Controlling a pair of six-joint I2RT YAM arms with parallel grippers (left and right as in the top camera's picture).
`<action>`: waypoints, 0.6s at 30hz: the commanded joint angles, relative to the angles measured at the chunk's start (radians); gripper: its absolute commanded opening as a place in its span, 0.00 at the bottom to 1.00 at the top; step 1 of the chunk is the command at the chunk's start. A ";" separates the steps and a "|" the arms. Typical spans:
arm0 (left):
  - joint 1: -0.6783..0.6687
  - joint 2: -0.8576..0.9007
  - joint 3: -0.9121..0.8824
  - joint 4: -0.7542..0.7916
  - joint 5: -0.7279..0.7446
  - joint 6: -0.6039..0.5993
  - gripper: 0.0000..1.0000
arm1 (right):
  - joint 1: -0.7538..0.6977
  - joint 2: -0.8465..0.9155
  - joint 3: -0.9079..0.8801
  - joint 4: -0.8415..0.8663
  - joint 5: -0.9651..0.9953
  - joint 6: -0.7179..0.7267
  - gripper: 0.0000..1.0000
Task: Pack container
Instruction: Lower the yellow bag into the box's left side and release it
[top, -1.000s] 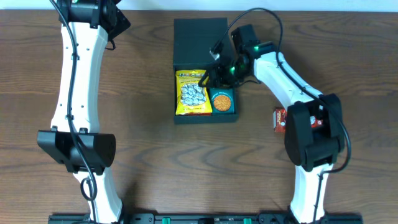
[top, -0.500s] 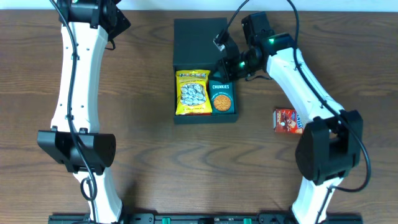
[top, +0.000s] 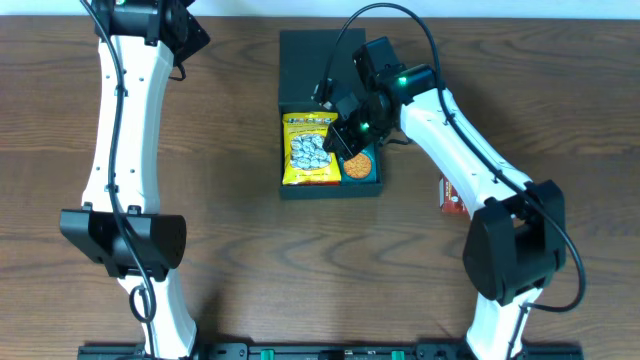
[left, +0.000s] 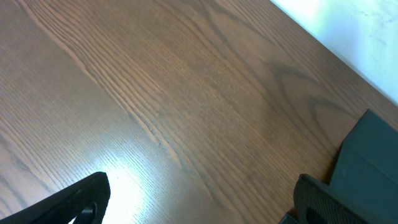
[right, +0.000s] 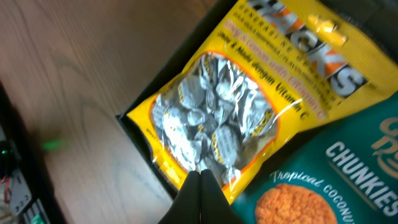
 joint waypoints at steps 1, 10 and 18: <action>0.002 -0.017 0.020 -0.007 -0.003 0.003 0.95 | 0.011 0.034 -0.009 0.008 0.008 -0.026 0.01; 0.003 -0.017 0.020 -0.007 -0.004 0.003 0.95 | 0.058 0.100 -0.009 0.042 0.008 -0.021 0.01; 0.003 -0.017 0.020 -0.007 -0.004 0.004 0.95 | 0.075 0.138 -0.009 0.080 0.009 0.005 0.01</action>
